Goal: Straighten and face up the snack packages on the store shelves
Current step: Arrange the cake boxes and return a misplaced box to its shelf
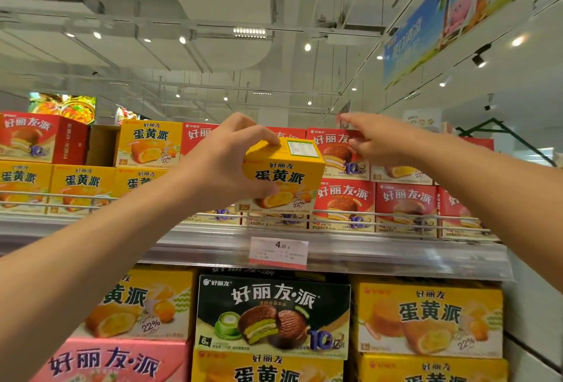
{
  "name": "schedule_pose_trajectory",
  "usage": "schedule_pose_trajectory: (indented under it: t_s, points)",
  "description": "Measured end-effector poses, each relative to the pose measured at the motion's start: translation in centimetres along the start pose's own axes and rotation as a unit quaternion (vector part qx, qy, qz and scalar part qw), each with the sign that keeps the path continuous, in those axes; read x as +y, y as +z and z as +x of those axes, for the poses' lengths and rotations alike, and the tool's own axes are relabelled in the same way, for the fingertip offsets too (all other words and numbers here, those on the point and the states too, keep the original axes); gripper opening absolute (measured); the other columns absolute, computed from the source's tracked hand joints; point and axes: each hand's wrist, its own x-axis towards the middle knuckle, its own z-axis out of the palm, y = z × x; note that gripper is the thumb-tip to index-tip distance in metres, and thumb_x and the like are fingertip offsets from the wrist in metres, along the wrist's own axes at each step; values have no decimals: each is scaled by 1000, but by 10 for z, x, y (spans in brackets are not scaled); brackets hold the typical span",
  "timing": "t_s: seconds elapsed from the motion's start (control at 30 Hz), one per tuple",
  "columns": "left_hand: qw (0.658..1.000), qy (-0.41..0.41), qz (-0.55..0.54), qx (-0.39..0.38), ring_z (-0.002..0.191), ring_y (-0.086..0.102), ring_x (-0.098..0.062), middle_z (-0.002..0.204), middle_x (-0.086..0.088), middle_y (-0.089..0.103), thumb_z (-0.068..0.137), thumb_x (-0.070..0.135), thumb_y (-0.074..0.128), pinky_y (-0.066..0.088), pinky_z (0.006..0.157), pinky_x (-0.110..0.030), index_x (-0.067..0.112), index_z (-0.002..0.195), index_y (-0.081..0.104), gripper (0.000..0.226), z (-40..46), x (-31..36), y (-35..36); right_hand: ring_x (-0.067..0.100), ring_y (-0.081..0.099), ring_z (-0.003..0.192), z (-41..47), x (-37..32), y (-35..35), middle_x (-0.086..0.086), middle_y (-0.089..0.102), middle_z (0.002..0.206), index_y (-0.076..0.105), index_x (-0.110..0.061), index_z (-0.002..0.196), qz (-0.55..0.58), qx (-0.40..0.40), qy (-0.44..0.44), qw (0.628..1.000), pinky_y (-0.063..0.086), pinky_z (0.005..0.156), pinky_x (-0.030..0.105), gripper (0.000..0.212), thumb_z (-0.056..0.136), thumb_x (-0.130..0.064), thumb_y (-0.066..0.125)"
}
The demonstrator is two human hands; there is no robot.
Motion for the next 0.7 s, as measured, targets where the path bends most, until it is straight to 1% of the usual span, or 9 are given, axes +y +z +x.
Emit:
schedule_pose_trajectory:
  t_s: [0.1,0.17,0.23,0.3,0.37,0.43,0.5,0.57,0.7]
  points:
    - [1000,6,-13,0,107,47,-12,122,14,40,68,40,84,41,72,-12,41,123,54,63,1,5,4,27,33,141,-20,28,-6,5,33,156,24,-20,153,-5,40,-3,999,27,114,45,64,98,-33,53]
    - [1000,9,-28,-3,108,47,-12,123,14,40,68,40,83,46,74,-15,42,122,54,62,3,10,10,28,36,139,-35,46,-8,7,36,154,28,-17,151,-26,36,11,999,29,113,45,62,97,-33,54]
    - [999,18,-37,-7,110,46,-10,124,15,39,68,41,82,49,74,-15,43,122,53,61,7,18,17,27,45,130,-50,60,-7,7,48,143,37,-18,145,-47,23,28,998,31,110,43,54,96,-36,54]
    - [999,29,-38,-13,110,45,-9,124,16,38,68,42,82,48,74,-15,44,123,53,62,12,26,24,24,51,117,-58,66,-6,3,60,126,47,-20,134,-71,24,24,997,31,107,43,43,95,-39,54]
    - [998,35,-45,-19,108,45,-6,123,18,38,68,44,82,45,73,-12,46,122,51,63,17,36,31,19,52,106,-62,69,-7,-1,63,115,51,-22,129,-74,44,12,996,31,106,40,40,93,-40,57]
    - [997,45,-52,-26,108,46,-5,124,18,39,67,45,82,43,71,-10,47,122,51,63,23,44,36,16,51,101,-62,71,-11,-3,61,110,53,-23,124,-63,72,7,995,38,103,39,43,87,-42,65]
    - [997,55,-55,-29,108,46,-6,125,19,38,67,47,80,43,69,-11,48,123,50,63,27,52,41,19,52,101,-62,73,-16,-3,56,107,51,-23,119,-32,89,16,995,46,94,40,47,81,-41,73]
    - [996,63,-58,-31,108,45,-6,124,20,37,68,46,80,42,67,-11,51,120,49,62,31,60,45,21,52,100,-63,76,-20,-3,54,106,48,-24,115,-20,80,23,996,48,89,41,46,80,-39,75]
    - [995,59,-66,-40,108,45,-5,120,23,36,67,45,81,43,67,-12,57,114,43,61,35,69,51,23,50,105,-64,81,-25,0,57,115,46,-28,114,-27,63,26,997,48,90,44,43,82,-32,73]
